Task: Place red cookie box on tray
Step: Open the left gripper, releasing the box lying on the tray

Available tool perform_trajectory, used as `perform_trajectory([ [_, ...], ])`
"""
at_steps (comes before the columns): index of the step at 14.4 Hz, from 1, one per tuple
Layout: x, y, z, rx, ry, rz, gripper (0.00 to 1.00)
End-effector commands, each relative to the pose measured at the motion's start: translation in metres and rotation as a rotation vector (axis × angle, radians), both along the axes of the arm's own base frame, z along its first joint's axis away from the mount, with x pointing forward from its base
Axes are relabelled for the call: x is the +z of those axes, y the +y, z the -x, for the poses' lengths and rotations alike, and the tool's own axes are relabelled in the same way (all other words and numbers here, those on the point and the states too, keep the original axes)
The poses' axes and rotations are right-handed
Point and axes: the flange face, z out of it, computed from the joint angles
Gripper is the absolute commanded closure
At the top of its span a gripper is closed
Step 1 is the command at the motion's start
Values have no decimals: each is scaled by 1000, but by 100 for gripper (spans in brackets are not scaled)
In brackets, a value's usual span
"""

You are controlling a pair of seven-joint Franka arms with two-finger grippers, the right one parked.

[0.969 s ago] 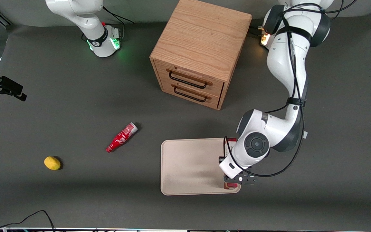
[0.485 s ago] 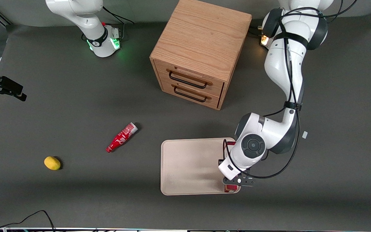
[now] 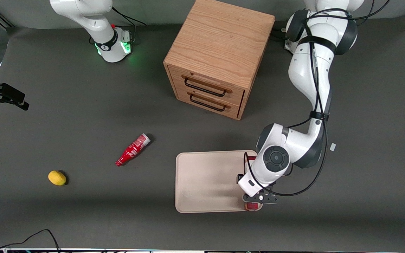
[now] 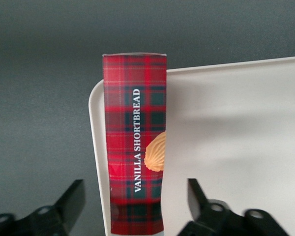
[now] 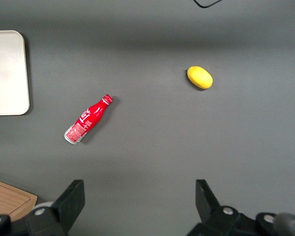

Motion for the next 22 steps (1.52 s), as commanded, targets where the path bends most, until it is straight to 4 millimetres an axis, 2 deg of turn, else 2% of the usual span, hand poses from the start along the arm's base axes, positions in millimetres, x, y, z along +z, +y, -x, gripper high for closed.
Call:
perform_trajectory([
  [1, 2, -3, -4, 14, -26, -8, 0],
  [5, 17, -2, 4, 12, 43, -34, 0],
  [7, 57, -1, 12, 7, 100, -54, 0],
  [9, 103, 9, 21, -2, 154, -75, 0],
  [12, 173, 35, 37, -30, 197, -92, 0],
  [13, 190, 47, 41, -34, 215, -101, 0],
  [14, 208, 66, 44, -64, 238, -105, 0],
  [15, 243, 91, 47, -99, 216, -95, 0],
  [16, 258, 118, 50, -111, 216, -96, 0],
  [18, 276, 169, 61, -113, 228, -98, 0],
  [20, 284, 231, 74, -159, 224, -112, 0],
  [22, 292, 276, 98, -142, 208, -104, 0],
])
